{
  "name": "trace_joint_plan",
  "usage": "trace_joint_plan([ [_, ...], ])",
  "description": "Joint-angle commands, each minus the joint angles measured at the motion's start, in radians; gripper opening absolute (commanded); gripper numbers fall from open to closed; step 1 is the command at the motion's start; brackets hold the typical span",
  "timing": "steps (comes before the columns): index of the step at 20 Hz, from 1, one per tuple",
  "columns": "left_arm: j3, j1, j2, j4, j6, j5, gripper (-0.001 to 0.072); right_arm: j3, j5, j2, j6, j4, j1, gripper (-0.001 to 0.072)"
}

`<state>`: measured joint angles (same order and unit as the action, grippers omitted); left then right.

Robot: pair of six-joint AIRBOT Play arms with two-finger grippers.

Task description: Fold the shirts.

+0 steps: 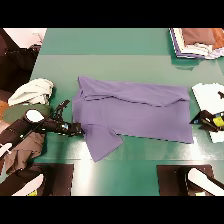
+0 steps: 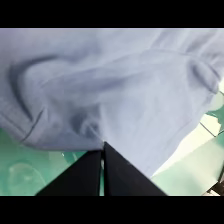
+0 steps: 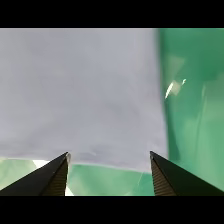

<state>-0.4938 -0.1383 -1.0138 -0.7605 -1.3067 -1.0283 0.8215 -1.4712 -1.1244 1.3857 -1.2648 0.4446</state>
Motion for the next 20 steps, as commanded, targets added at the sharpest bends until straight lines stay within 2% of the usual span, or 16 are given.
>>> trace_joint_plan([
  [1,-0.016,0.000,0.001,0.006,0.029,-0.002,0.0022,-0.152,0.038,0.010,-0.005,-0.009,0.173,0.0567],
  [3,-0.016,0.000,0.001,0.005,0.032,-0.002,0.0022,-0.201,0.065,0.010,-0.036,-0.010,0.229,0.0511],
  [9,-0.016,0.000,0.001,0.005,0.032,0.006,0.0022,-0.237,0.145,0.010,-0.037,0.028,0.171,0.0506],
  [10,-0.016,0.000,0.001,0.005,0.032,0.005,0.0022,-0.237,0.161,0.010,-0.037,0.040,0.147,0.0441],
  [12,-0.016,0.000,0.001,0.003,0.032,-0.018,0.0022,-0.224,0.166,0.010,-0.037,0.037,0.106,0.0211],
  [13,-0.016,0.000,0.002,-0.005,0.032,-0.044,0.0021,-0.212,0.149,0.010,-0.037,0.030,0.092,0.0035],
  [14,-0.016,0.000,0.008,-0.014,0.032,-0.072,0.0020,-0.200,0.126,0.011,-0.037,0.029,0.086,0.0013],
  [16,-0.016,0.000,0.066,-0.057,0.000,-0.105,0.0020,-0.174,0.066,0.021,-0.037,0.019,0.087,0.0013],
  [18,-0.016,0.000,0.172,-0.154,-0.086,-0.143,0.0020,-0.160,0.022,0.078,-0.037,-0.032,0.087,0.0013],
  [20,-0.016,0.000,0.275,-0.250,-0.161,-0.240,0.0020,-0.161,-0.031,0.164,-0.036,-0.087,0.087,0.0012],
])
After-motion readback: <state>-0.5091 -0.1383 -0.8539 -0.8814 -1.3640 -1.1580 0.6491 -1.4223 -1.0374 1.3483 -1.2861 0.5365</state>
